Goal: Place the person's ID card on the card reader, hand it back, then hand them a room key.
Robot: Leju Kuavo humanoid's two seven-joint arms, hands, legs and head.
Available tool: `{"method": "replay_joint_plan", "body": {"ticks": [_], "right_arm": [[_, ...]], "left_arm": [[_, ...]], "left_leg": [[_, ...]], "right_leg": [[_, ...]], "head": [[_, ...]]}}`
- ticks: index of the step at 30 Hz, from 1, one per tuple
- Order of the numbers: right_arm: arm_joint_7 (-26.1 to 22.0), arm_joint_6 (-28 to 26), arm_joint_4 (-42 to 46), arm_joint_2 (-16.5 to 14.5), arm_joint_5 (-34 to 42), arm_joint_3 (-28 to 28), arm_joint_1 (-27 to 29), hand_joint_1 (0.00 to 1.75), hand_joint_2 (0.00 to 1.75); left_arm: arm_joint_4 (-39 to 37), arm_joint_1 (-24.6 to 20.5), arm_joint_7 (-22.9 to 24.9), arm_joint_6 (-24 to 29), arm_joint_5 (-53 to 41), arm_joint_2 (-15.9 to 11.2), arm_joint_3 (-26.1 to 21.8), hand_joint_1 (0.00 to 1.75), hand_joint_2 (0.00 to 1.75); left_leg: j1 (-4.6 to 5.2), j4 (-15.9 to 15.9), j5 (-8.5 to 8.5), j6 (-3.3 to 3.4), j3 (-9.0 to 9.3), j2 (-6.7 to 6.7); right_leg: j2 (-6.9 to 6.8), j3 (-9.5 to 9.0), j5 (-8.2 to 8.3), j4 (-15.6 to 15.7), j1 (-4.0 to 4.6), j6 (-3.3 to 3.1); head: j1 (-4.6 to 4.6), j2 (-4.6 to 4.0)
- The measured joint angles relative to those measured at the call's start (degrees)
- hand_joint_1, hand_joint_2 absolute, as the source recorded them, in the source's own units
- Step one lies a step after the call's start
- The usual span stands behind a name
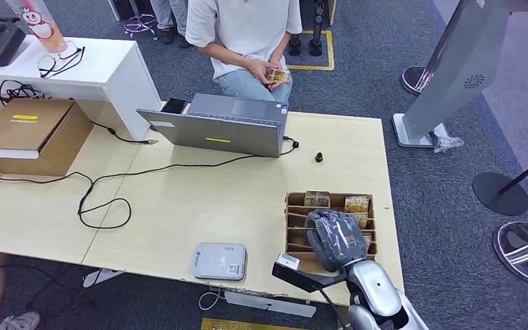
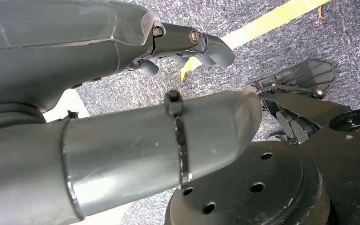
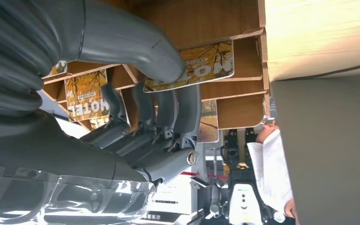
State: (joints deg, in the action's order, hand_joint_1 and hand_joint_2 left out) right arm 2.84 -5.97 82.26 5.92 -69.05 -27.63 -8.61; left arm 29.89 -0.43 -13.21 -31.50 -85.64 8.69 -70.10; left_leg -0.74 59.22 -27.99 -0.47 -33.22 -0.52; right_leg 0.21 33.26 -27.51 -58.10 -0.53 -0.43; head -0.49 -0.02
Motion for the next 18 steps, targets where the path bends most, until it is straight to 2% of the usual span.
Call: {"method": "replay_joint_plan", "body": {"ticks": [12, 18], "right_arm": [[-0.12, -1.19, 0.10, 0.00, 0.02, 0.06, 0.16, 1.75, 1.75], [-1.64, -4.32, 0.44, 0.00, 0.38, 0.50, 0.88, 1.75, 1.75]], "left_arm": [[-1.57, -0.06, -0.05, 1.38, 0.00, -0.79, 0.01, 0.00, 0.00], [-2.33, -0.07, -0.29, 2.04, 0.00, -1.06, 0.15, 0.00, 0.00]], "left_leg": [[0.00, 0.00, 0.00, 0.00, 0.01, 0.00], [0.00, 0.00, 0.00, 0.00, 0.01, 0.00]], "right_leg": [[0.00, 0.00, 0.00, 0.00, 0.00, 0.00], [0.00, 0.00, 0.00, 0.00, 0.00, 0.00]], "head": [[0.01, 0.00], [0.01, 0.00]]}}
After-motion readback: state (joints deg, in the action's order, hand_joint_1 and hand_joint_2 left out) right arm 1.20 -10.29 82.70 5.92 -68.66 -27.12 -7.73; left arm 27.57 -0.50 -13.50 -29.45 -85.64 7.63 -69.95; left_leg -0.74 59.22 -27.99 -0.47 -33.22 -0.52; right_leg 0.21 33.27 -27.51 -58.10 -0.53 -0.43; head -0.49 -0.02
